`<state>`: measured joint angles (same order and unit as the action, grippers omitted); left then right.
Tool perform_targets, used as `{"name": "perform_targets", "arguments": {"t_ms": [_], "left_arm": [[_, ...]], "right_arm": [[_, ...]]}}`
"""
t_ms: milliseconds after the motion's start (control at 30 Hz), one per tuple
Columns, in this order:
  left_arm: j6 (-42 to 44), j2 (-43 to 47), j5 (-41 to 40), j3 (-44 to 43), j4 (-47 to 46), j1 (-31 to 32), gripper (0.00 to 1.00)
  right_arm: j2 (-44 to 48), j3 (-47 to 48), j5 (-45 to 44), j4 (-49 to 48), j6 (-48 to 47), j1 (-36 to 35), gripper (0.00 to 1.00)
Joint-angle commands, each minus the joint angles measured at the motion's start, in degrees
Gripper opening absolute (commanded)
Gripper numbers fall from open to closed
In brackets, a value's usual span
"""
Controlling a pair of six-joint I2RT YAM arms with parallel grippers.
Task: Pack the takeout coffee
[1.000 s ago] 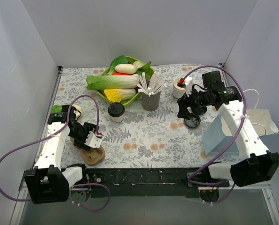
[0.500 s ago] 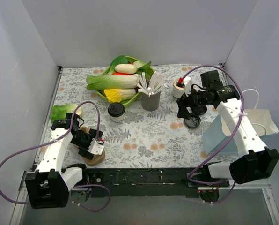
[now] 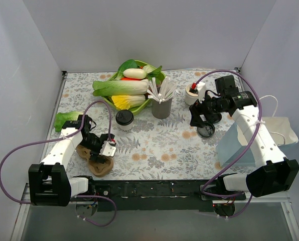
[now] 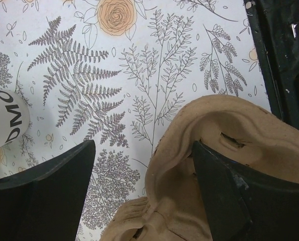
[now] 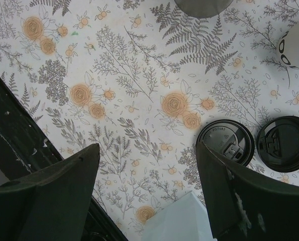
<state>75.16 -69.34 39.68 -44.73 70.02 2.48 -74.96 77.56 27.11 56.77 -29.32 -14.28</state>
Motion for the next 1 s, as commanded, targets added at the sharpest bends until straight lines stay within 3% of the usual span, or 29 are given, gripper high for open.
{"name": "perform_targets", "arguments": {"t_ms": [0,100,233,267,367,500,600,833,967], "left_arm": [[1.7,0.8,-0.1,-0.6,1.3,0.2,0.77],[-1.7,1.2,-2.1,0.1,0.5,0.2,0.73],[-21.4,-0.4,-3.3,-1.2,-10.8,0.2,0.7],[-31.5,-1.6,-4.9,-2.2,-16.0,0.2,0.7],[-48.8,-10.0,-7.6,-9.7,-20.1,-0.4,0.65],[-61.7,-17.1,-8.2,-16.9,-21.9,-2.0,0.64],[-66.3,-16.4,-9.0,-16.4,-26.0,-2.0,0.64],[-69.6,-15.7,-19.3,-14.0,-30.8,-2.4,0.65],[-73.6,-15.7,-24.7,-14.5,-31.5,-6.1,0.66]], "right_arm": [[1.0,2.3,-0.6,-1.3,0.7,-0.1,0.85],[1.3,2.2,-0.8,-1.3,0.7,-0.1,0.85],[1.6,1.5,-0.9,-1.4,0.8,-0.1,0.85],[1.7,1.4,-0.9,-1.4,0.8,-0.1,0.85],[1.4,1.3,-0.7,-1.4,0.8,-0.1,0.85],[1.0,1.6,-0.7,-1.4,0.7,-0.1,0.85],[0.6,2.0,-0.5,-1.3,0.6,-0.1,0.85],[0.8,1.4,-0.5,-1.6,0.4,0.0,0.85],[1.0,1.3,-0.7,-1.9,0.3,-0.1,0.85]]}}
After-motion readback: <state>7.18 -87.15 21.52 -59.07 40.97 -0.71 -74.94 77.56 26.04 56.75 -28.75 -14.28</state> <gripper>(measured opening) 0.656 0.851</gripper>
